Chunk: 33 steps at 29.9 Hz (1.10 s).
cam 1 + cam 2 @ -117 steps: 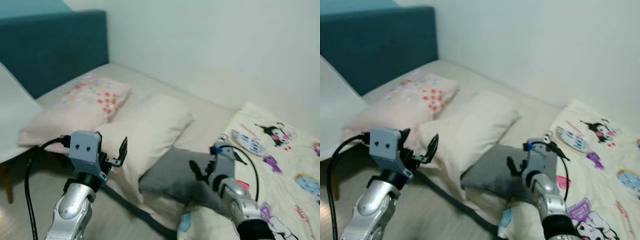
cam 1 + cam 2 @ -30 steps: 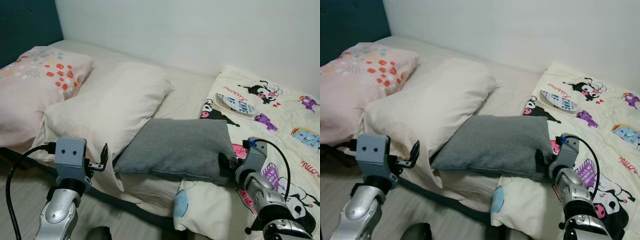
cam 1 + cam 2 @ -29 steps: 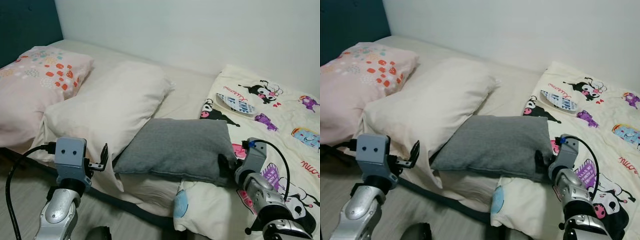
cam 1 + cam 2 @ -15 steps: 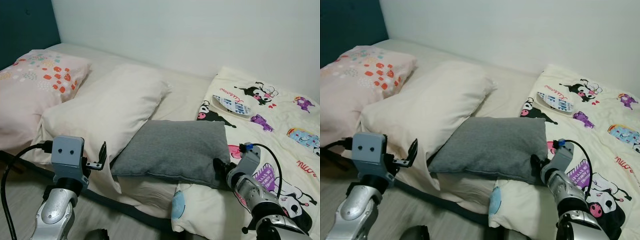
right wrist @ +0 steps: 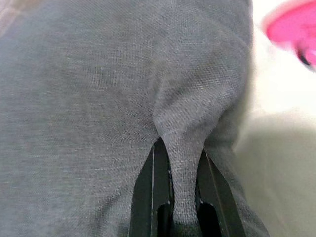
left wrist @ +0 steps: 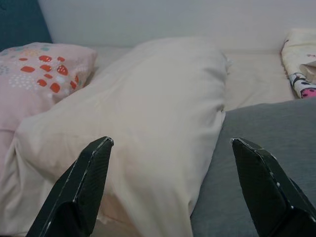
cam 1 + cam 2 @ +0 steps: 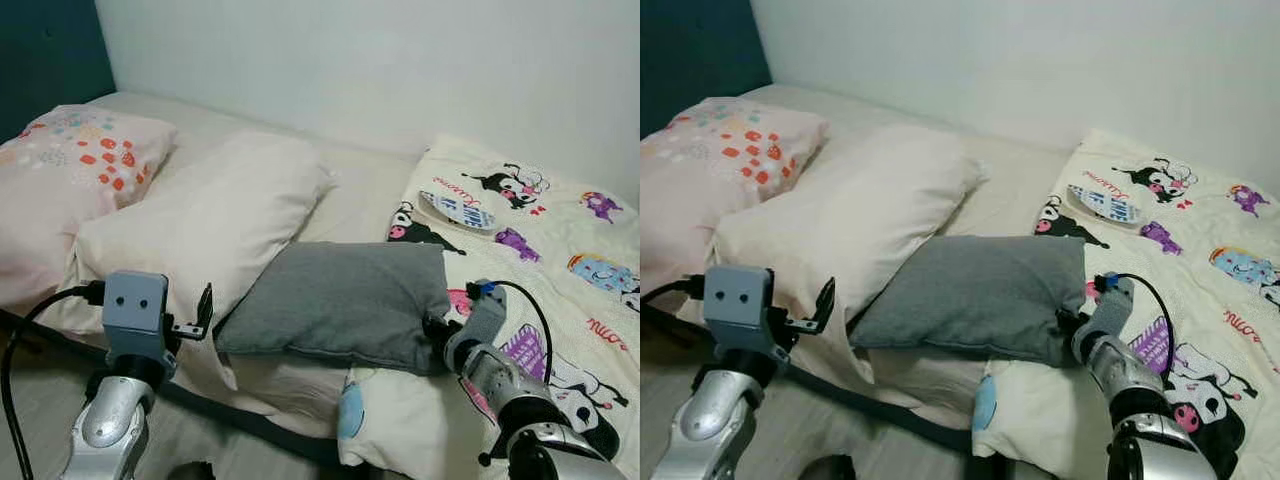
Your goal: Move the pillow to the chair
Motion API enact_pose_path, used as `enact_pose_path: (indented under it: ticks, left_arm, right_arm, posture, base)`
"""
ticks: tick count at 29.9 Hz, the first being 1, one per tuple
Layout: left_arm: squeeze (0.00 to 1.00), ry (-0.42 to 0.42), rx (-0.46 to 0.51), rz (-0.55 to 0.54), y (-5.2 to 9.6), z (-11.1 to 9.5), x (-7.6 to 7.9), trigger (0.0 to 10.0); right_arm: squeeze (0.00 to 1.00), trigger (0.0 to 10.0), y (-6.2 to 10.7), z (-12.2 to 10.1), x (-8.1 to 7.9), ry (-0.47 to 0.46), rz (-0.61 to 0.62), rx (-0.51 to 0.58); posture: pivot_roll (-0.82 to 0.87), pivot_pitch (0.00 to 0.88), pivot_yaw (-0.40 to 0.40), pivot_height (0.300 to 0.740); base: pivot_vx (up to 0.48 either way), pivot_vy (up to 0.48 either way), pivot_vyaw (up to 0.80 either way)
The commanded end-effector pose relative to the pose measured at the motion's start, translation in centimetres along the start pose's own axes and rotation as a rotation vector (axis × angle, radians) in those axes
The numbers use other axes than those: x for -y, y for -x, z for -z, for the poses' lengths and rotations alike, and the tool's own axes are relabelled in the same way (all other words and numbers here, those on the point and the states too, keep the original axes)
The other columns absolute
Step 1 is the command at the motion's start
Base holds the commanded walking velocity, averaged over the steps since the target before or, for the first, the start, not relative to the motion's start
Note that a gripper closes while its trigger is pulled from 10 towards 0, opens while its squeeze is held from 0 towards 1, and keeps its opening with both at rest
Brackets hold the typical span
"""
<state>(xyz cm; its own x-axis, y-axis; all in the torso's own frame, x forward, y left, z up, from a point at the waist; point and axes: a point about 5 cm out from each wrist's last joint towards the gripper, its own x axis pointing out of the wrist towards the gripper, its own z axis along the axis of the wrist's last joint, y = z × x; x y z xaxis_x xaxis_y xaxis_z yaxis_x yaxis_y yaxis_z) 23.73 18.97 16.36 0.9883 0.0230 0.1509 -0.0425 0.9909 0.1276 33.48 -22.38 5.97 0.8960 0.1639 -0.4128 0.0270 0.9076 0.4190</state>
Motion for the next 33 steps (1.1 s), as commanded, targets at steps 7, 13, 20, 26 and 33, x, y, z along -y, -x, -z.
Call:
enact_pose_path:
  ticks: [7, 13, 20, 26, 33]
  left_arm:
    - [0.00, 0.050, -0.023, -0.029, -1.1, -0.3, 0.0, 10.0]
    - [0.00, 0.058, -0.003, -0.032, -1.7, -0.8, 0.2, 10.0]
    - [0.00, 0.056, 0.017, -0.035, -1.8, -1.1, 0.2, 10.0]
    - [0.00, 0.068, 0.021, -0.043, -1.9, -1.4, 0.3, 10.0]
    - [0.00, 0.069, 0.000, -0.050, -2.0, -1.2, 0.3, 10.0]
  right_arm:
    - [0.00, 0.0, -0.5, -6.7, -5.6, -0.043, -0.295, 0.254]
    - [0.00, 0.0, 1.3, -12.8, -9.3, -0.060, -0.467, 0.459]
    - [0.00, 0.0, 4.2, -17.0, -13.3, -0.054, -0.664, 0.602]
    - [0.00, 0.0, 6.0, -17.6, -16.4, -0.049, -0.823, 0.617]
    - [0.00, 0.0, 7.4, -18.0, -18.3, -0.066, -0.917, 0.627]
  posture:
    - [0.08, 0.000, -0.110, 0.550]
    - [0.08, 0.000, -0.112, 0.564]
    - [0.08, 0.000, -0.113, 0.583]
    - [0.08, 0.000, -0.115, 0.602]
    - [0.08, 0.000, -0.117, 0.621]
  base:
    - [-0.135, 0.000, 0.00]
    - [-0.160, 0.000, 0.00]
    - [0.000, 0.000, 0.00]
    - [0.000, 0.000, 0.00]
    - [-0.100, 0.000, 0.00]
